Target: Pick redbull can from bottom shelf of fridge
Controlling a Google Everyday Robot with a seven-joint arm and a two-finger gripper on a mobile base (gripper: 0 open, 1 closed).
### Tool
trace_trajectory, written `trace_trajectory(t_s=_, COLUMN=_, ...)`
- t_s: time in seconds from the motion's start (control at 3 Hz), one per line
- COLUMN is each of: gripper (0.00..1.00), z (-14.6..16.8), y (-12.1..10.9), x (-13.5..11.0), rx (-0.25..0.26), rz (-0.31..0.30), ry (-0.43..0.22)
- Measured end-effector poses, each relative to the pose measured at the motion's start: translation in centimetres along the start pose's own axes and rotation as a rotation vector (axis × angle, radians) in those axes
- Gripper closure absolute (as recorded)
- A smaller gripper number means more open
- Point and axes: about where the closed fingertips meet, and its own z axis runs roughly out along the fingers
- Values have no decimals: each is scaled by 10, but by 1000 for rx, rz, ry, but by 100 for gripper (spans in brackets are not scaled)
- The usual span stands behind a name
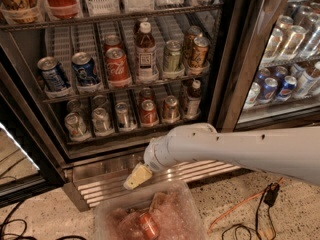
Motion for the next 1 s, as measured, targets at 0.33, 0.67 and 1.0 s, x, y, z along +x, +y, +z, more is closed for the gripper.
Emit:
trace_trajectory(t_s=0.33, gripper=0, z=6, y=-3, x=-13, rx=28, rz=56, ry=-52)
trace_trajectory(t_s=0.67, gripper=0, z=6, y=-3, x=-10, rx=38, rz=63, ry=-51)
trace_trajectory(t_s=1.0, gripper=0, z=19, y=-15, x=-4, rx=73, rz=124, ry=-87)
